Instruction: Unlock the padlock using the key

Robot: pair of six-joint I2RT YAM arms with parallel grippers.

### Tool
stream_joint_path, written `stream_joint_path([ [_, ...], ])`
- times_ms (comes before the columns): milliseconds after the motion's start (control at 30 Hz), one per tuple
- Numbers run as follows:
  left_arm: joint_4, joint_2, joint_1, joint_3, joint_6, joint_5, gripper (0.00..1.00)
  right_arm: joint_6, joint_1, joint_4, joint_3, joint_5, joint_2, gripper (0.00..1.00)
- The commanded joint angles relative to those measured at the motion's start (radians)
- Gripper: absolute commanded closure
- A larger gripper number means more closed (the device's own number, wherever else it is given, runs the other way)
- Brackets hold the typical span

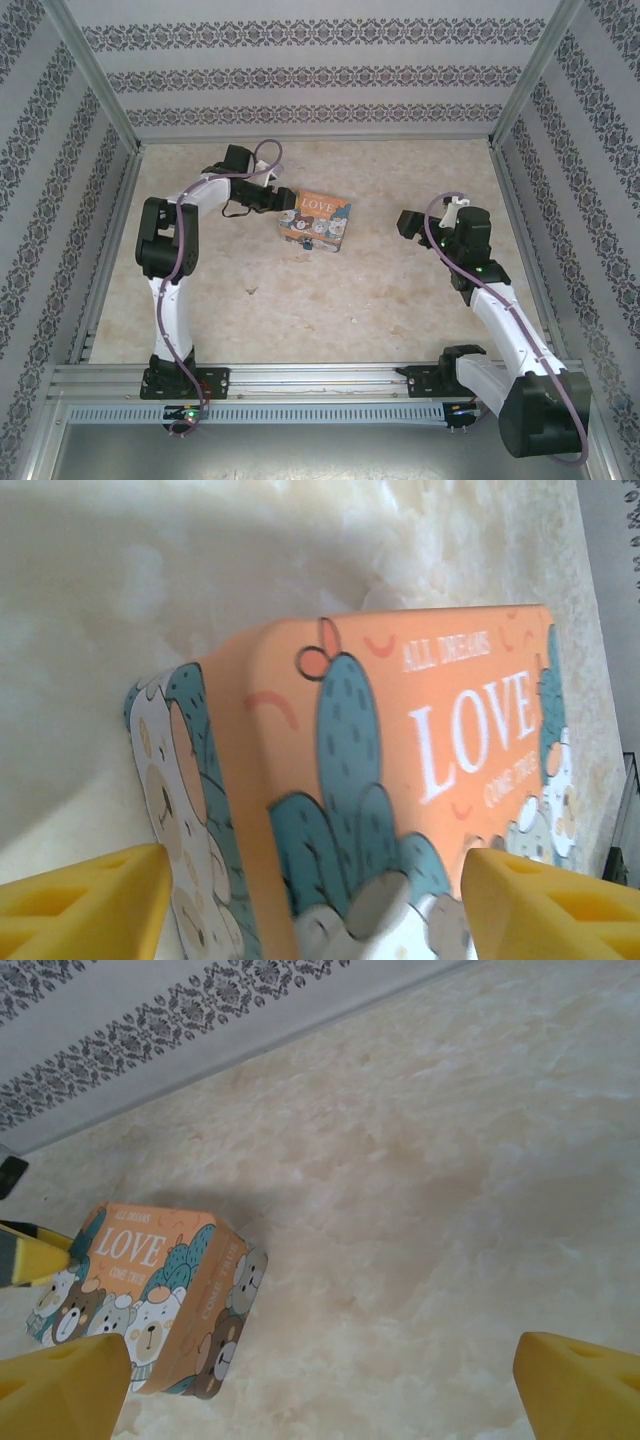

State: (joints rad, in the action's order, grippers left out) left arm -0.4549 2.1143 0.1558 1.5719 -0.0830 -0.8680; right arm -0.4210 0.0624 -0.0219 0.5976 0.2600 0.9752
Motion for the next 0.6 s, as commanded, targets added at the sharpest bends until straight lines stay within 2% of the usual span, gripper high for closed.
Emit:
stream_joint_path([
  [0,0.097,-0.142,-0.009,-0.063,-0.077,0.045,0.22,0.007,0.029,-0.033,0.059,0.027,0.000,0.05],
  [200,0.380,-0.360,-0.098,-0.342,-0.288,0.112,0.20,0.006,0.124,-0.132,0.133,0.028,0.024,0.12],
  [333,0.533,-0.502,-0.192,-0.545,-0.418,0.144,0.20,-0.011,0.231,-0.169,0.174,-0.004,0.051,0.16],
  [567,0.564,-0.731,-0.332,-0.788,-0.481,0.211,0.17,-0.013,0.475,-0.227,0.291,-0.083,0.189,0.24],
])
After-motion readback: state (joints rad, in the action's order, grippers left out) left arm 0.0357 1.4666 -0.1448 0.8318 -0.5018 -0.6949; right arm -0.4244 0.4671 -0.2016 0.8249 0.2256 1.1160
